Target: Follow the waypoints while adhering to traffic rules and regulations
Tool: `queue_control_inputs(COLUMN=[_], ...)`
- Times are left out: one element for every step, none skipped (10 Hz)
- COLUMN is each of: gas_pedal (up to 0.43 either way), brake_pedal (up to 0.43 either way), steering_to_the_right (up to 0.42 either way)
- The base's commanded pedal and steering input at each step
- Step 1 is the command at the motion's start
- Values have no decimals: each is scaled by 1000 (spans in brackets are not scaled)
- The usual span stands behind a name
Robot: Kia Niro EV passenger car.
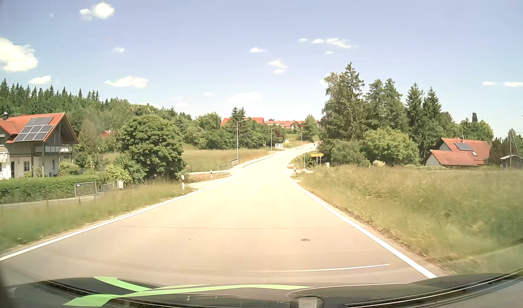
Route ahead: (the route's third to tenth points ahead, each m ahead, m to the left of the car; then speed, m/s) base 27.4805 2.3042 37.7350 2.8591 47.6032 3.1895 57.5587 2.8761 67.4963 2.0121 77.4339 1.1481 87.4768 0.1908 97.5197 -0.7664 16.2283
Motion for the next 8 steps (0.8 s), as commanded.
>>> queue_control_inputs(gas_pedal=[0, 0, 0, 0, 0, 0, 0, 0], brake_pedal=[0, 0, 0, 0, 0, 0, 0, 0], steering_to_the_right=[-9, -9, -9, -9, -9, -9, -9, -9])
